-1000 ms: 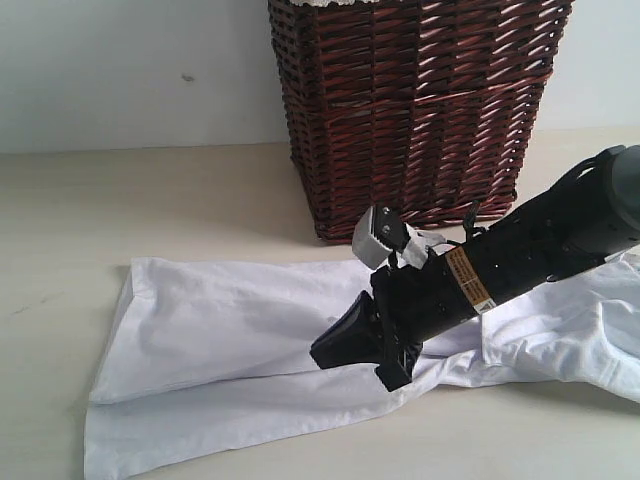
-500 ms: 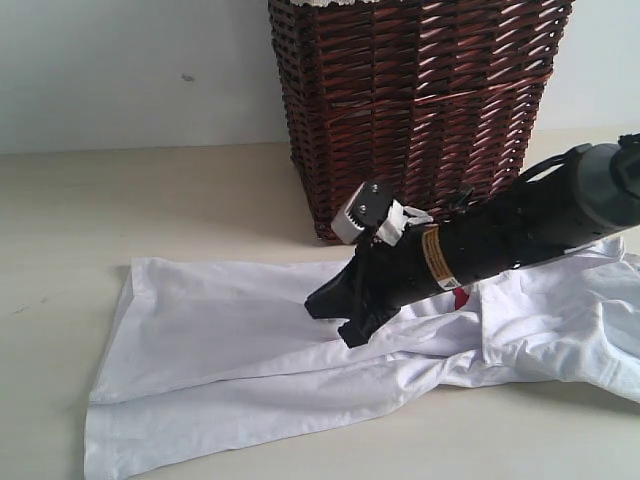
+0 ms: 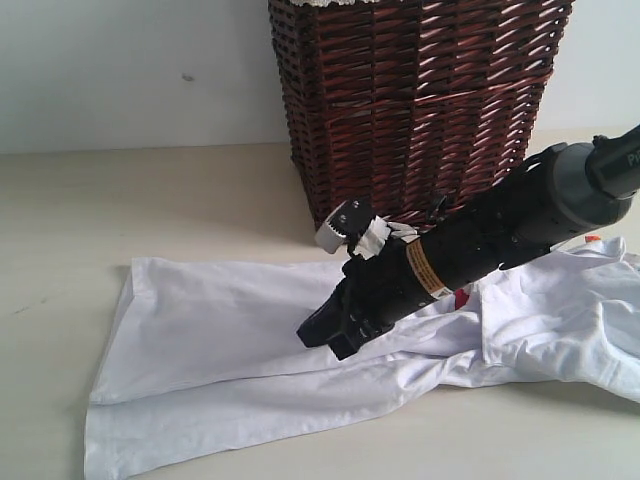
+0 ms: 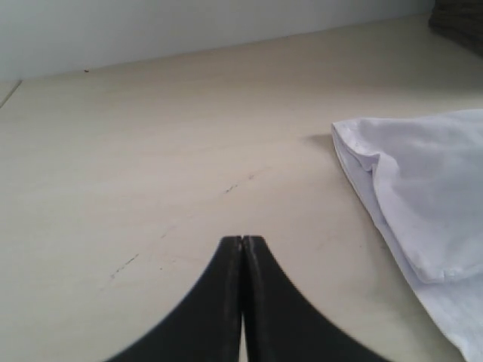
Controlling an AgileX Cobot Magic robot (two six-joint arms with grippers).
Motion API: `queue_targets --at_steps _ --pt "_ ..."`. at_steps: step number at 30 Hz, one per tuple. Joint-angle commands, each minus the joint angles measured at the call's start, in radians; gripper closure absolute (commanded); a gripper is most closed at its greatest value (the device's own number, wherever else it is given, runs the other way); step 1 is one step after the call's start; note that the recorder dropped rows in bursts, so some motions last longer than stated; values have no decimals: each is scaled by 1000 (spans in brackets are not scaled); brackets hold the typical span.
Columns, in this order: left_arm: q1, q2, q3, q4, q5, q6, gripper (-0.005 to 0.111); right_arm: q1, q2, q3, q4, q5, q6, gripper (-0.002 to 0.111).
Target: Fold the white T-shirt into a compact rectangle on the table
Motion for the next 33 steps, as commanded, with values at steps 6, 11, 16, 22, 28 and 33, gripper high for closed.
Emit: queue_targets --at_steps 6,11,16,22,28,33 --pt "1 -5 -1 -8 -4 2 107 1 3 -5 -2 -85 160 107" --pt "1 -5 -1 -8 -4 2 107 4 -42 37 -2 -59 171 107" --pt "1 -5 -1 -8 -4 2 107 6 -262 71 -2 216 131 107" --pt "1 -5 -1 -8 -4 2 107 6 -626 70 257 791 -11 107" --pt "1 -5 -1 -8 -4 2 107 6 -926 80 677 1216 48 107" --pt "1 -5 -1 -8 -4 2 107 6 -1123 325 886 856 -554 107"
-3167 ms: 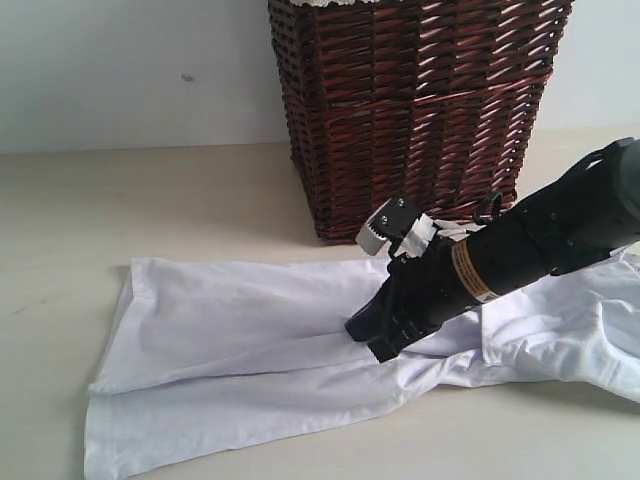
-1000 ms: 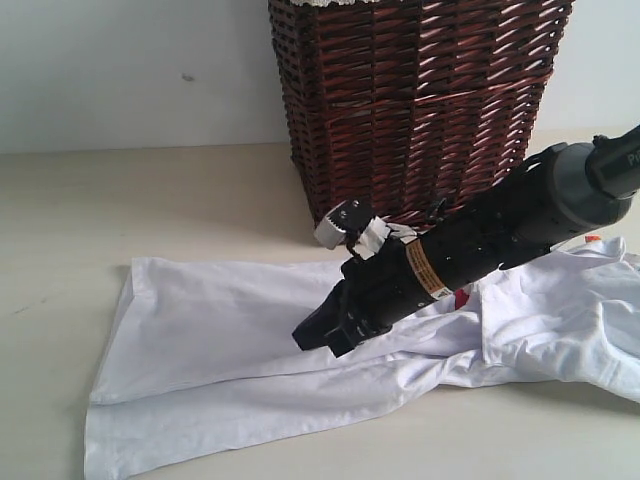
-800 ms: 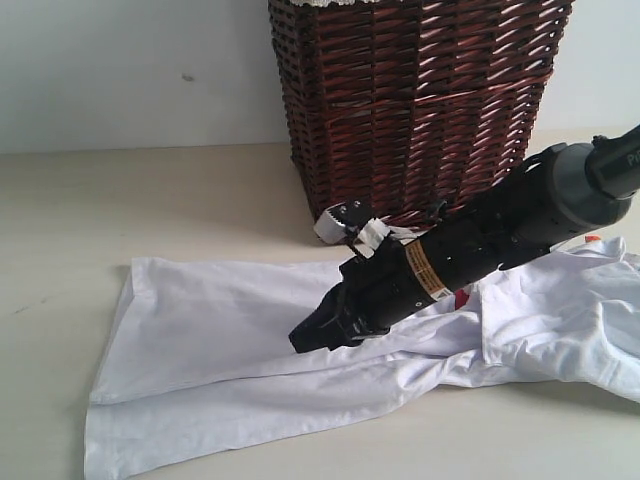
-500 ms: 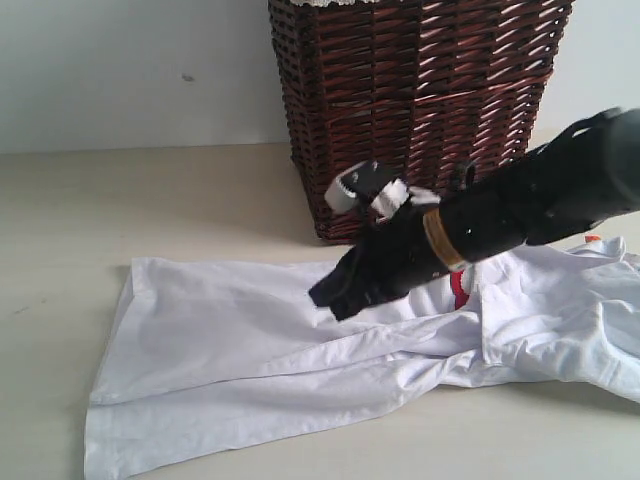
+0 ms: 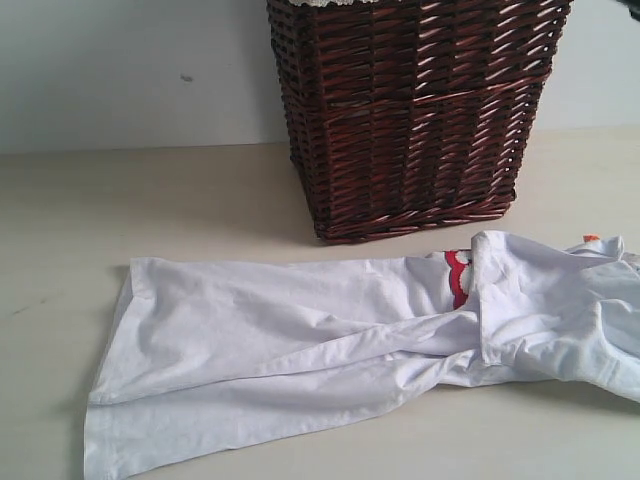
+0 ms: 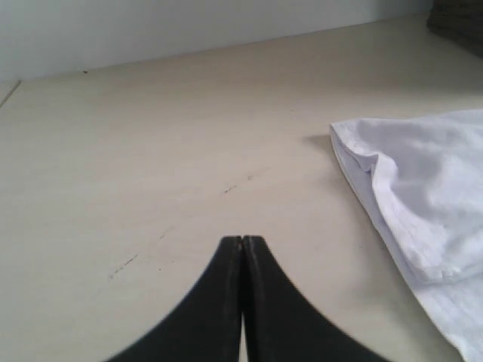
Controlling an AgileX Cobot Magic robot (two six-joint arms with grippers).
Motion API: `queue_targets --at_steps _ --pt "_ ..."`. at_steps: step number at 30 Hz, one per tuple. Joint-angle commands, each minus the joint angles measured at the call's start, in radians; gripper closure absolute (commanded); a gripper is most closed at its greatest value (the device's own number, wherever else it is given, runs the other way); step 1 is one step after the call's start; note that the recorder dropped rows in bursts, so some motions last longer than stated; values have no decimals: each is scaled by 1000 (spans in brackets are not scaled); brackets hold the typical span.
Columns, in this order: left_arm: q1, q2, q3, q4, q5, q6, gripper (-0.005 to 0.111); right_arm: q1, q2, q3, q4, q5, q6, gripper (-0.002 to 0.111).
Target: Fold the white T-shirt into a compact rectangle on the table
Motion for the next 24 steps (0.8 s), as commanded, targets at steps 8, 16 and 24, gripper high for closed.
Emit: queue_targets --at_steps 8,16,24 --pt "1 -5 -1 -8 -4 2 107 0 -65 487 132 -350 -590 108" --pt "1 -5 -1 -8 -4 2 107 0 148 428 -158 -387 -602 108" --pt "1 -5 -1 -8 -4 2 107 0 438 252 -495 -754 -404 108"
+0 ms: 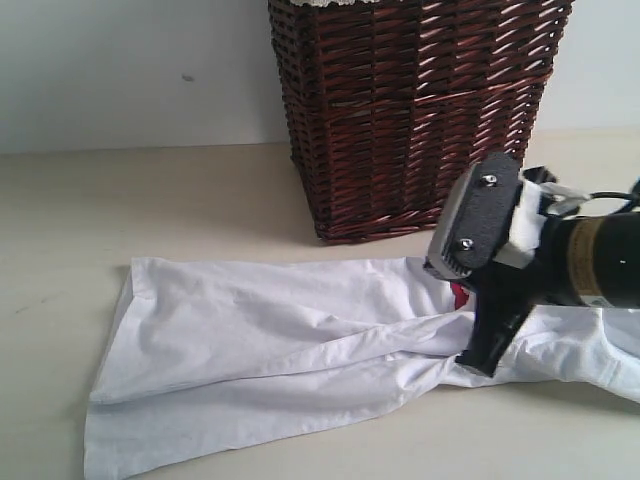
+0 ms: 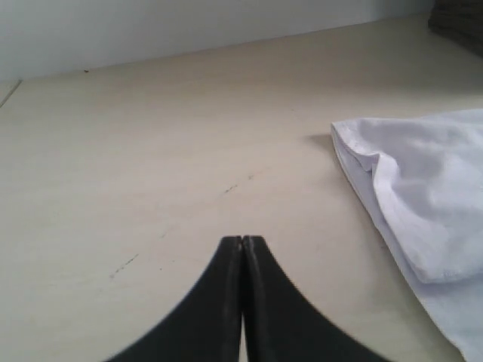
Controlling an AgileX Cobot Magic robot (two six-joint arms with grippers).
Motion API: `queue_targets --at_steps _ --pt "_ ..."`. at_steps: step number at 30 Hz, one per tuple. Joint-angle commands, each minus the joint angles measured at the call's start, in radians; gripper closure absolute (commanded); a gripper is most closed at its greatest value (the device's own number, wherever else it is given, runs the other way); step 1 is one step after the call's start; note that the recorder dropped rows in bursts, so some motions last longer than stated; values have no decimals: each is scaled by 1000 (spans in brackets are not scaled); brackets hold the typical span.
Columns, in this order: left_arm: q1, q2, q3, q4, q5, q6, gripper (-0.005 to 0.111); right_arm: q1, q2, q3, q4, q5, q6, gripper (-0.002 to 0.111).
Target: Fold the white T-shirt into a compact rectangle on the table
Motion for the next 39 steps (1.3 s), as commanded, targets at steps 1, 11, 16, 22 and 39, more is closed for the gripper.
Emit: queue_targets --at_steps 1,11,16,22,39 --pt "1 -5 -1 -8 -4 2 107 0 138 -121 -272 -325 238 108" --pt "1 -5 -1 -8 -4 2 107 1 446 -382 -420 -585 721 108" --pt "1 -5 -1 -8 -4 2 107 1 568 -514 -420 -701 740 108" --pt "1 -5 -1 -8 -4 2 107 1 706 -559 -420 -605 784 108" --pt "1 -5 -1 -8 -4 2 107 1 740 -521 -420 -655 921 108"
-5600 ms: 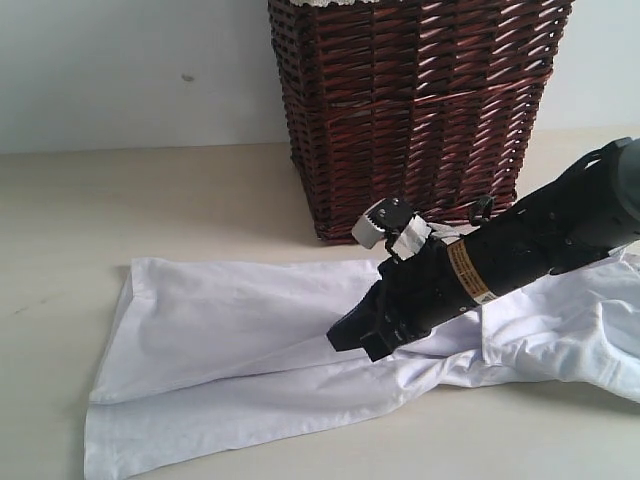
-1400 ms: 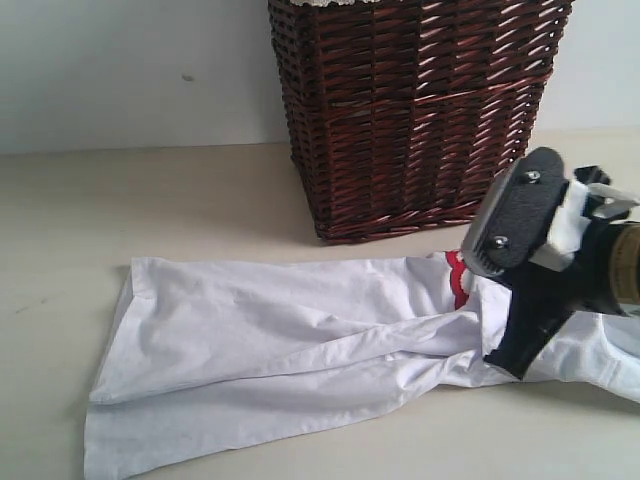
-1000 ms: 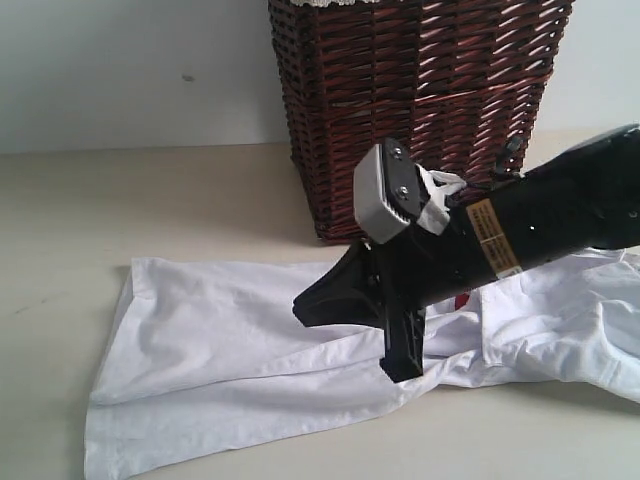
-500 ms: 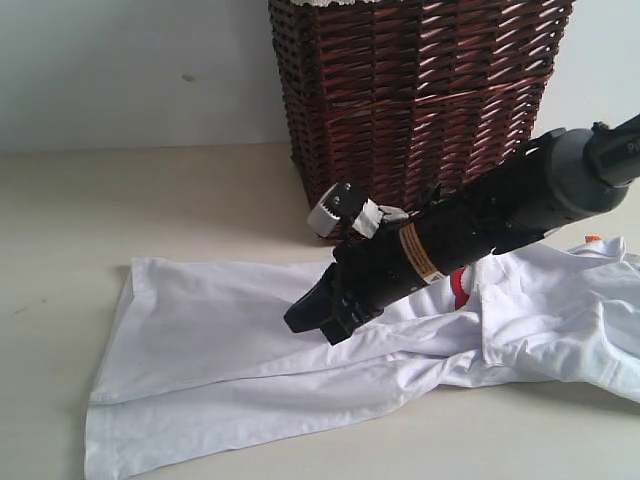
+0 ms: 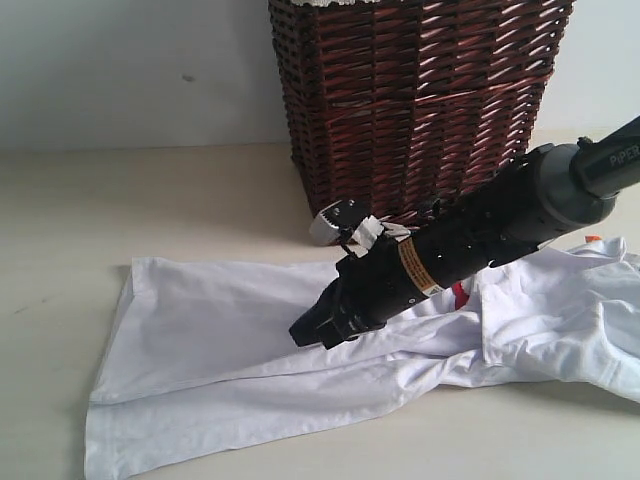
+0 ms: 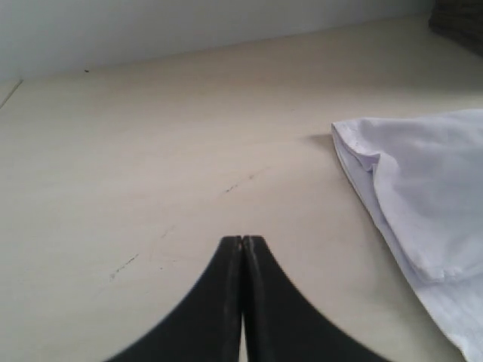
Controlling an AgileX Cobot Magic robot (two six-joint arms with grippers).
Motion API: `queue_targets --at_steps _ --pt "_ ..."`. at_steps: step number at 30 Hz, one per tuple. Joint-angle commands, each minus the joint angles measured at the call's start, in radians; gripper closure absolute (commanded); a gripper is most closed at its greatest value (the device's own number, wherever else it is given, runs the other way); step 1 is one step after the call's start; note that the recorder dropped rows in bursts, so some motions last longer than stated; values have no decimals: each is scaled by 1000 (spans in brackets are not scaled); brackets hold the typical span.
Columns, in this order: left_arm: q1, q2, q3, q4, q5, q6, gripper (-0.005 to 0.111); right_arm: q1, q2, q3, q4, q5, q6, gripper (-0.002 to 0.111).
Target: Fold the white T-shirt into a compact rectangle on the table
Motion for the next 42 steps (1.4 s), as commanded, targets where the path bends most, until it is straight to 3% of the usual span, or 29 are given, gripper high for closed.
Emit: queue_targets --at_steps 1,13,20,25,29,33,36,39,41,42 --pt "1 -5 -1 -8 -4 2 107 1 -1 32 3 -52 61 108" --pt "1 -5 -1 -8 -4 2 107 1 -161 109 3 -54 96 108" --pt "1 -5 -1 -8 -4 2 107 -27 -489 109 3 59 -3 108" --pt "1 -5 -1 -8 -4 2 107 -166 -639 154 3 270 -135 108" --pt "1 -5 -1 -8 -4 2 107 -368 -700 264 3 389 -155 108" --pt "1 -5 -1 -8 -4 2 107 -578 -718 422 3 376 -139 108" --pt "1 -5 -1 -8 -4 2 107 -644 -718 538 3 335 -221 107" --pt "1 -5 -1 -8 -4 2 107 -651 -706 598 3 333 -257 92" --pt "1 -5 -1 -8 -4 2 107 -651 -678 608 3 328 -257 71" --pt "1 -5 -1 -8 -4 2 107 -651 -655 608 3 328 -257 55"
